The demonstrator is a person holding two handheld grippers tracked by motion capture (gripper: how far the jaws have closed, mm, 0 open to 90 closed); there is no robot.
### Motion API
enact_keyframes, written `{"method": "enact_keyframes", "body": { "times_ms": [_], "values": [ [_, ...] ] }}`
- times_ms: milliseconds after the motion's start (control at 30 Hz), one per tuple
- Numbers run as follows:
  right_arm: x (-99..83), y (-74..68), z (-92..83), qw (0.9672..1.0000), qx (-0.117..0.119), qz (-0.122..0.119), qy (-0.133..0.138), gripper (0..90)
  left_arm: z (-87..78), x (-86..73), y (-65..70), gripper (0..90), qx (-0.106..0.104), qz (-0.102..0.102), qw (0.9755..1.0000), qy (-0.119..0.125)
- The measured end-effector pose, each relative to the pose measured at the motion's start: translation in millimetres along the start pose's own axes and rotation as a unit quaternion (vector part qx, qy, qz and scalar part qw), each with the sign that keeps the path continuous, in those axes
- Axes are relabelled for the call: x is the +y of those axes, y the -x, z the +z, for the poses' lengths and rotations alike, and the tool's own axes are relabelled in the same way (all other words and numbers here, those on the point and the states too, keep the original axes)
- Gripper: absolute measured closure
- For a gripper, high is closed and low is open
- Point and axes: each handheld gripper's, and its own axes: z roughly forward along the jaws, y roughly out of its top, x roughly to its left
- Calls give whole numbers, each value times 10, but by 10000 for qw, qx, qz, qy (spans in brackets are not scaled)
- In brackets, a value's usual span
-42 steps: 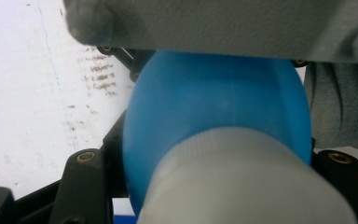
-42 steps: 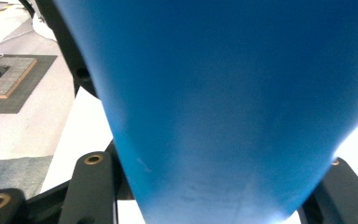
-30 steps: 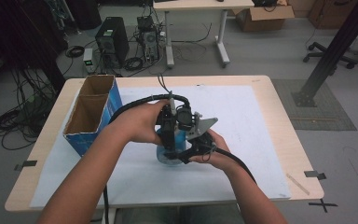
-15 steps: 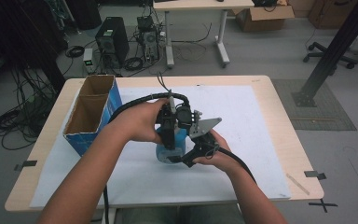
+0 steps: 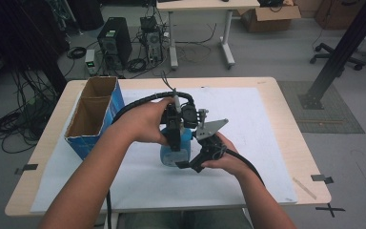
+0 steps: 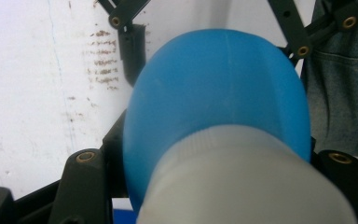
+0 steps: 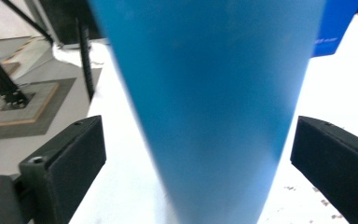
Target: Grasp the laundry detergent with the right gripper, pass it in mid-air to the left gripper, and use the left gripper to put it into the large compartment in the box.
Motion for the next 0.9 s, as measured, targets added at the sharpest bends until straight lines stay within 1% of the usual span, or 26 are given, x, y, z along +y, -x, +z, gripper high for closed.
{"method": "enact_keyframes", "body": {
  "times_ms": [33,67,133,167,233,300,367,400,433,467,567,600,633,667,700,733,767,867,900],
  "values": [
    [5,-10,-33,10000,91,10,-39,12,-18,3,-14,398,-14,-110,9999,-25],
    [5,-10,-33,10000,91,10,-39,12,-18,3,-14,398,-14,-110,9999,-25],
    [12,-21,-90,9999,132,-16,-30,9,-47,2,-41,397,-50,-329,9994,-57],
    [16,-24,-126,9999,121,-27,-23,9,-60,-3,-60,397,-78,-465,9989,-53],
    [22,-28,-212,10000,67,-39,-29,8,-95,-10,-94,397,-130,-666,9976,-97],
    [21,-31,-308,10000,12,-41,-57,7,-128,-20,-123,397,-135,-877,9960,-109],
    [7,-34,-403,9999,-36,-83,-136,8,-180,-42,-170,397,-167,-1174,9929,-101],
    [-14,-33,-496,9996,-117,-113,-217,7,-205,-56,-197,397,-195,-1312,9911,-87],
    [-14,-33,-496,9996,-117,-113,-217,7,-233,-72,-228,397,-231,-1445,9892,-73],
    [-26,-29,-540,9996,-146,-100,-234,7,-262,-90,-258,397,-261,-1562,9874,-45],
    [-58,-19,-662,9993,-238,-67,-265,7,-364,-139,-346,397,-307,-1927,9808,-21],
    [-64,-18,-699,9993,-260,-52,-256,7,-400,-154,-378,397,-318,-2060,9780,-26],
    [-67,-17,-734,9993,-280,-59,-256,7,-433,-172,-416,397,-342,-2234,9741,-40],
    [-67,-18,-766,9992,-297,-65,-259,7,-467,-188,-454,396,-345,-2372,9708,-62],
    [-65,-19,-794,9992,-312,-69,-250,7,-500,-206,-487,396,-348,-2568,9658,-72],
    [-61,-19,-821,9991,-333,-72,-250,8,-530,-229,-526,397,-350,-2730,9613,-102],
    [-58,-21,-846,9990,-356,-71,-244,7,-563,-253,-563,396,-343,-2861,9575,-121],
    [-46,-26,-912,9989,-398,-109,-226,7,-666,-339,-665,396,-348,-3352,9414,-152],
    [-43,-30,-932,9988,-409,-106,-227,7,-701,-369,-694,396,-349,-3532,9348,-120]
  ]
}}
